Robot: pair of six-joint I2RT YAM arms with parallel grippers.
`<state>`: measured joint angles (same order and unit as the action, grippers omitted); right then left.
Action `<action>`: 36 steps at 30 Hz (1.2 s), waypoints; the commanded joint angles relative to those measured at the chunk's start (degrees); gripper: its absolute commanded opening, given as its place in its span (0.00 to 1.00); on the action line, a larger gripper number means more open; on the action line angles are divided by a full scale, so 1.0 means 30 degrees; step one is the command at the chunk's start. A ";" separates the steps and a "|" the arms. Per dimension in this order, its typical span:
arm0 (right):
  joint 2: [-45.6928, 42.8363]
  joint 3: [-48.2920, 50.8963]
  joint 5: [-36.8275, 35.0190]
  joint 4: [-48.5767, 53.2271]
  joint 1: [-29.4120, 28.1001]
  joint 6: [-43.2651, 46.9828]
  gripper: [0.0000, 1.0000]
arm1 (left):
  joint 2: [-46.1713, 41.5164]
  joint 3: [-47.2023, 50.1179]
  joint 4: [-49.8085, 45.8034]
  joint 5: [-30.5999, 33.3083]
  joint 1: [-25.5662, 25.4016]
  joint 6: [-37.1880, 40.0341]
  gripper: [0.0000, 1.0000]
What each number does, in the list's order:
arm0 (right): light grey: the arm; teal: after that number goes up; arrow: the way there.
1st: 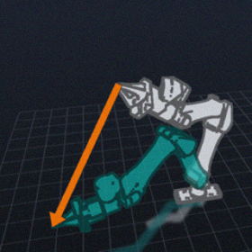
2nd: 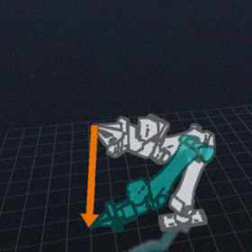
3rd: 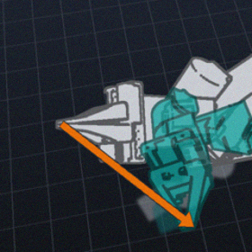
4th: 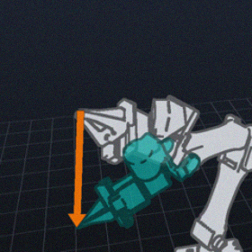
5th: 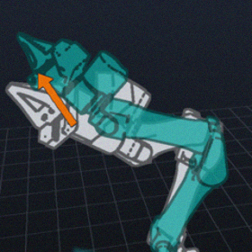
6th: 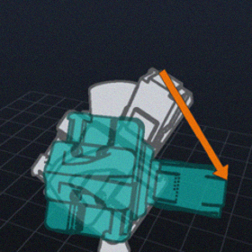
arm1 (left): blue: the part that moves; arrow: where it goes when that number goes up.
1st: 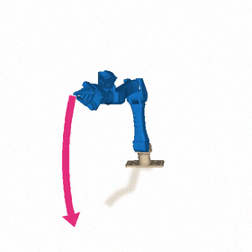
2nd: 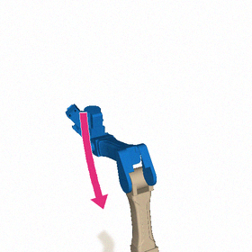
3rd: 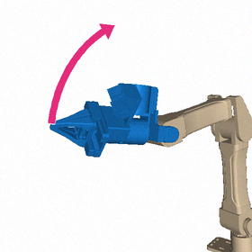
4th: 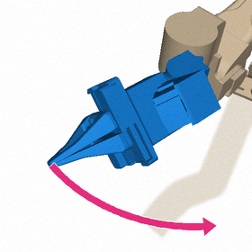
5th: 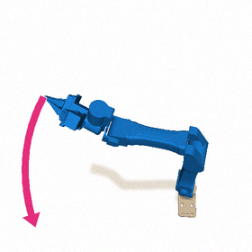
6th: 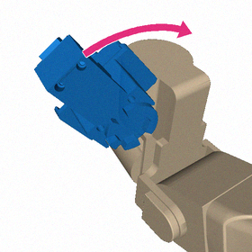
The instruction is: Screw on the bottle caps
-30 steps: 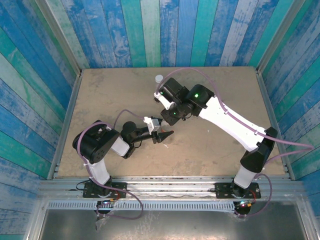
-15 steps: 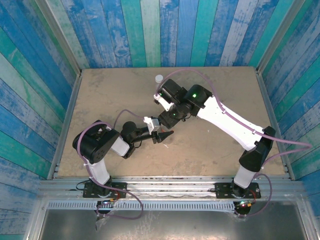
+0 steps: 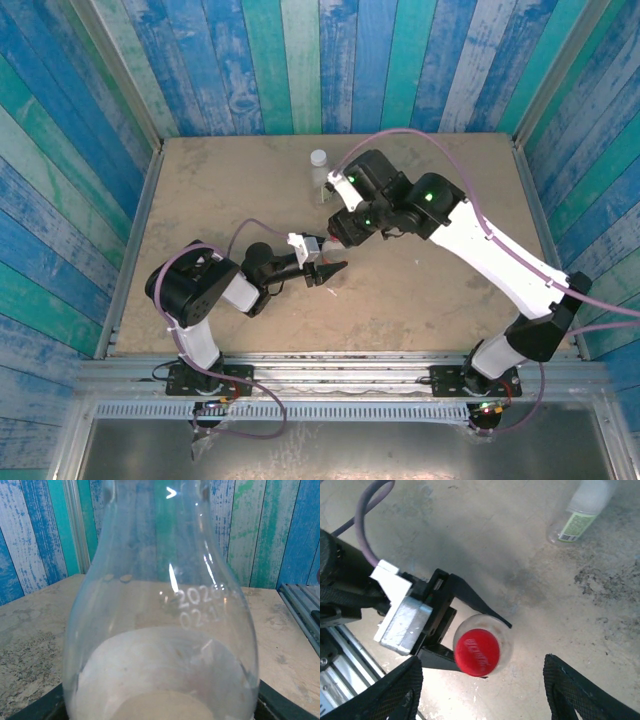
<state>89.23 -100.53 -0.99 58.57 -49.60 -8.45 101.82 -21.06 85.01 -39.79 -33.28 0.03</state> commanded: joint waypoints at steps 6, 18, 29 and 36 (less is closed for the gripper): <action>0.0219 0.0628 0.0698 -0.0684 0.0663 -0.0257 0.50 | 0.0156 -0.0007 -0.1328 -0.0111 -0.0071 0.0092 0.63; 0.0493 0.1280 0.1020 -0.0682 0.0861 -0.0206 0.46 | 0.0147 -0.0010 -0.1439 -0.0166 -0.0070 0.0106 0.63; 0.0725 0.1532 0.1306 -0.0422 0.0912 -0.0276 0.42 | 0.0120 0.0046 -0.1415 -0.0167 -0.0073 0.0136 0.62; 0.0988 0.1569 0.1416 -0.0158 0.0931 -0.0231 0.38 | 0.0106 0.0070 -0.1445 -0.0164 -0.0070 0.0136 0.63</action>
<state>90.80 -97.03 3.11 55.68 -47.16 -9.21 101.82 -21.06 84.90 -39.79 -33.28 0.03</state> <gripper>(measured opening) 0.382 0.626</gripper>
